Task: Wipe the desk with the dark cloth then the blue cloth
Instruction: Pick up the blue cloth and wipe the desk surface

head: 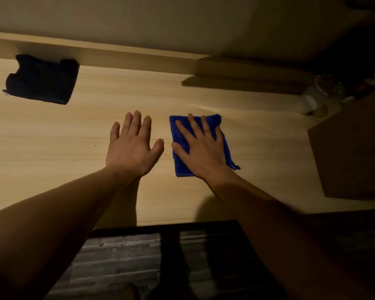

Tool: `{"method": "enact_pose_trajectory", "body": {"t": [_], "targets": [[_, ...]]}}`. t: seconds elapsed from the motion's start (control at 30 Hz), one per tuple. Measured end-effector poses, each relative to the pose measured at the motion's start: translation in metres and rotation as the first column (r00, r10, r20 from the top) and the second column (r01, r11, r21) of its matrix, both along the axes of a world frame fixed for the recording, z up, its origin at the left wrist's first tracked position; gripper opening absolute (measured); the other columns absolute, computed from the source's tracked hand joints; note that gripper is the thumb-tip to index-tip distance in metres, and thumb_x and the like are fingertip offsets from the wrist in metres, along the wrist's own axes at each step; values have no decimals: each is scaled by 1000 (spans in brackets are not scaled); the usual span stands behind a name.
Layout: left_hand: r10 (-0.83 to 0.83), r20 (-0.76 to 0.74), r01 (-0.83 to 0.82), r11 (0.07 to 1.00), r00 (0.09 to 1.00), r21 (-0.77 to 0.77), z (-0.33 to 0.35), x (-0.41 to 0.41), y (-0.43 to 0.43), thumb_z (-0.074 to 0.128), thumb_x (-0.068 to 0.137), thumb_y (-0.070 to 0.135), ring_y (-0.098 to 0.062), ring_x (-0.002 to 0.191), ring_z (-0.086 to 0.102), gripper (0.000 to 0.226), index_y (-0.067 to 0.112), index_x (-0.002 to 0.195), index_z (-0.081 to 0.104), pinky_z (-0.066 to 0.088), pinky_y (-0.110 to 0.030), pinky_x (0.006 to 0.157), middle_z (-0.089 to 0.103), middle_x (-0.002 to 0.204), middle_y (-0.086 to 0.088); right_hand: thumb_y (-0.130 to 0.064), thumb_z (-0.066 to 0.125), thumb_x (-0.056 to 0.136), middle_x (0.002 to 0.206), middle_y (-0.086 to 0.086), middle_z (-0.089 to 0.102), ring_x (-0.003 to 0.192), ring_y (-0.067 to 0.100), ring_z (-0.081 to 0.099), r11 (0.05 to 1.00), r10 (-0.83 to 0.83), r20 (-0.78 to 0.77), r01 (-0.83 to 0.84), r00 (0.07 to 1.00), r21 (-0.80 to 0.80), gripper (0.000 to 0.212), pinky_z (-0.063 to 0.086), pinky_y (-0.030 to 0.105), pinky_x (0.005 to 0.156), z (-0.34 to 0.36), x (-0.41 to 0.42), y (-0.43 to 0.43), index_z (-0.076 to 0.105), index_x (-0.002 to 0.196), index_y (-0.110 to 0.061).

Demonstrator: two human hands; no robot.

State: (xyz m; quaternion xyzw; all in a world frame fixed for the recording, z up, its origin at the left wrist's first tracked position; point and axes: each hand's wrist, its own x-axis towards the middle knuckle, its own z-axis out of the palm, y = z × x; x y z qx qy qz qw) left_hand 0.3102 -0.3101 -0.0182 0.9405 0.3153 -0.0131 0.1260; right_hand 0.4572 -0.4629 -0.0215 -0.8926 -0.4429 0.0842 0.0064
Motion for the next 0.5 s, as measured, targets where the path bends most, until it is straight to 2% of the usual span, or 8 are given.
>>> {"method": "enact_pose_trajectory", "body": {"t": [0.37,0.5], "targets": [[-23,-14,24,999,1000,24,2,-2,-2,11,102,73,-27,165,-7,87,20,171,7,1,-55,132,0,179,-10,-67,15,104,174,-7,-6,160,23,-8,999,-2,-21,3,1000,34,66,0,52,127,0,-72,-66,0,163,-42],[-27,-56,28,999,998,26,4,2,1,16,103,70,-31,165,-2,86,18,170,9,6,-56,131,4,179,-14,-61,15,107,173,-8,-5,160,21,-8,1000,-22,-29,23,999,20,62,-1,48,127,1,-93,-81,1,164,-39]]}}
